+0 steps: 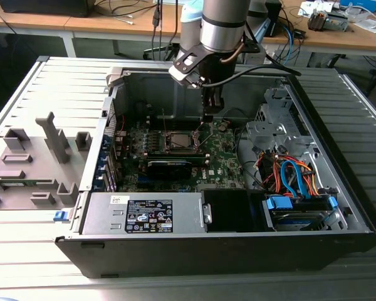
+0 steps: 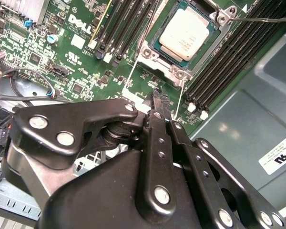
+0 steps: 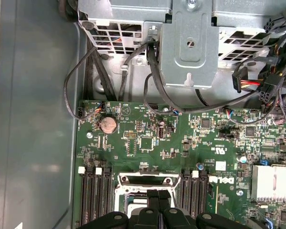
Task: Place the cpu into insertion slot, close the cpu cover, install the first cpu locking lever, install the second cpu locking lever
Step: 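Close the cpu cover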
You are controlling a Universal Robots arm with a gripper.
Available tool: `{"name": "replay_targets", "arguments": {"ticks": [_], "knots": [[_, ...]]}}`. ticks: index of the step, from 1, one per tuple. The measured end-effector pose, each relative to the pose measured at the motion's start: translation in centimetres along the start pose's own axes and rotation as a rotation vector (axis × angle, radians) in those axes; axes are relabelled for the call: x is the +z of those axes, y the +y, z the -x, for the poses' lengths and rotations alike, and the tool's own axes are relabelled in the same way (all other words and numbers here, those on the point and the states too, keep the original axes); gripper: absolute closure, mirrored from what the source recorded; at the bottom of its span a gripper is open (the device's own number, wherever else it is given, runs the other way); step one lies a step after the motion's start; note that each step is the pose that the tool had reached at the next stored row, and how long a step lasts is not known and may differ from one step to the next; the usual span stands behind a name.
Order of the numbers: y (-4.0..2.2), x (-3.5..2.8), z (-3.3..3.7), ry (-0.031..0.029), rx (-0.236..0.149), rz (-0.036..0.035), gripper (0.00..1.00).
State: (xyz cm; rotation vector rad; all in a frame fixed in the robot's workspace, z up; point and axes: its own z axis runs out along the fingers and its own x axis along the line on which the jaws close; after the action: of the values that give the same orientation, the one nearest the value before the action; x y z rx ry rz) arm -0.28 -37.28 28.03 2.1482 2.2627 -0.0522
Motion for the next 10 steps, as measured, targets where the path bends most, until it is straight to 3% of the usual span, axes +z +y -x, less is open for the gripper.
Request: {"name": "replay_targets", "arguments": {"ticks": [10], "knots": [[0.75,0.08,0.04,-0.0001,-0.019,0.0007,0.89]]}}
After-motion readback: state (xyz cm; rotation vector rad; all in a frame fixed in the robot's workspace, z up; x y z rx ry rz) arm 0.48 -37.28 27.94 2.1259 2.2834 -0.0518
